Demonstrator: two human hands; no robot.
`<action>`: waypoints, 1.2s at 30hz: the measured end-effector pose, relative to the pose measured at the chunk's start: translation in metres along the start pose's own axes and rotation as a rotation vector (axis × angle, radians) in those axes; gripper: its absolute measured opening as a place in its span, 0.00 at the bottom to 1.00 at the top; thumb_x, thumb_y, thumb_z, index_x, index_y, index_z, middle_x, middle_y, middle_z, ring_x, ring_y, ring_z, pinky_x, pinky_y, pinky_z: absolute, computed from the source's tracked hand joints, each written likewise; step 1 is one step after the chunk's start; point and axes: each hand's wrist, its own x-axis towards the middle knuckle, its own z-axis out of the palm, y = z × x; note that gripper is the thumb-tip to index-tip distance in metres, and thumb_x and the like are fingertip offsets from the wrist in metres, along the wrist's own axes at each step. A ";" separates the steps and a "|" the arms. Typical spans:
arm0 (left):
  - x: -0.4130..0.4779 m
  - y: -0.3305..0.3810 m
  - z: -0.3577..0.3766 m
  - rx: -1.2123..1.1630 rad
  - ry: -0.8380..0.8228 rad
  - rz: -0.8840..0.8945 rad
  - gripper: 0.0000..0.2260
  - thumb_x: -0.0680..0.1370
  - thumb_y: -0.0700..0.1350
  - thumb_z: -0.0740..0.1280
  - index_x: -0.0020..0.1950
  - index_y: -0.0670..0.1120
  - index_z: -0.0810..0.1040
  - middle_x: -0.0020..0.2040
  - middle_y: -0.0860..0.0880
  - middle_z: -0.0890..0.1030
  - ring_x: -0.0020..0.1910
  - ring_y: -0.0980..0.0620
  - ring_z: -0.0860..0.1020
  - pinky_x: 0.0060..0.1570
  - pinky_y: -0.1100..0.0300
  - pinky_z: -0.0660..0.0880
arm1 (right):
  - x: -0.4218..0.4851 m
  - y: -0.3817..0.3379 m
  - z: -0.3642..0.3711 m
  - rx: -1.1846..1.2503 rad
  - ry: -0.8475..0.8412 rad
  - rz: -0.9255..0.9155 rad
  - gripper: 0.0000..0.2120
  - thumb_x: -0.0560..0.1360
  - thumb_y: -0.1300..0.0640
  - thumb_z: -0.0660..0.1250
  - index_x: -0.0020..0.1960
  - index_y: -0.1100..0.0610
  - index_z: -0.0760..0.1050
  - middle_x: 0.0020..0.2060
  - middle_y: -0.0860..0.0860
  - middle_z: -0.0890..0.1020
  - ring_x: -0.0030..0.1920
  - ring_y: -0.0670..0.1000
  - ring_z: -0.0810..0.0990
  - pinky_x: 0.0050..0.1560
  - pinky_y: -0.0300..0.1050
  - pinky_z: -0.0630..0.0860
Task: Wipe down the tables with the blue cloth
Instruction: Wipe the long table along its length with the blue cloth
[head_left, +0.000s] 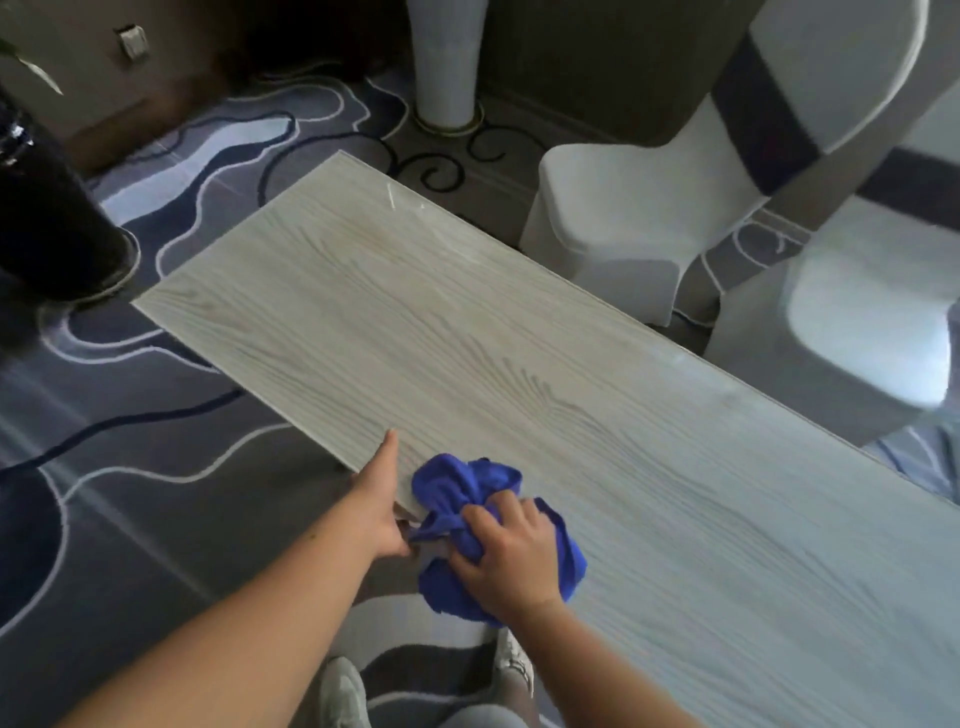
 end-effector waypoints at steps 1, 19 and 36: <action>-0.003 0.002 -0.004 0.007 -0.021 0.001 0.34 0.71 0.72 0.56 0.50 0.42 0.76 0.48 0.38 0.80 0.47 0.39 0.78 0.52 0.45 0.72 | -0.002 -0.005 0.000 -0.008 -0.004 0.017 0.13 0.62 0.43 0.70 0.43 0.50 0.79 0.38 0.52 0.79 0.34 0.57 0.76 0.32 0.47 0.71; 0.032 0.023 0.017 -0.147 0.036 -0.023 0.37 0.71 0.71 0.57 0.69 0.45 0.72 0.68 0.37 0.74 0.66 0.34 0.72 0.64 0.32 0.66 | 0.067 0.242 -0.088 -0.036 0.294 0.746 0.18 0.70 0.47 0.71 0.54 0.58 0.79 0.50 0.65 0.77 0.49 0.67 0.77 0.49 0.57 0.73; 0.030 0.030 -0.056 -0.033 -0.091 -0.055 0.35 0.72 0.72 0.50 0.67 0.49 0.70 0.67 0.46 0.71 0.72 0.43 0.64 0.72 0.38 0.52 | 0.208 0.107 -0.020 -0.074 0.103 0.366 0.20 0.71 0.40 0.66 0.53 0.54 0.77 0.54 0.60 0.76 0.53 0.65 0.76 0.52 0.54 0.72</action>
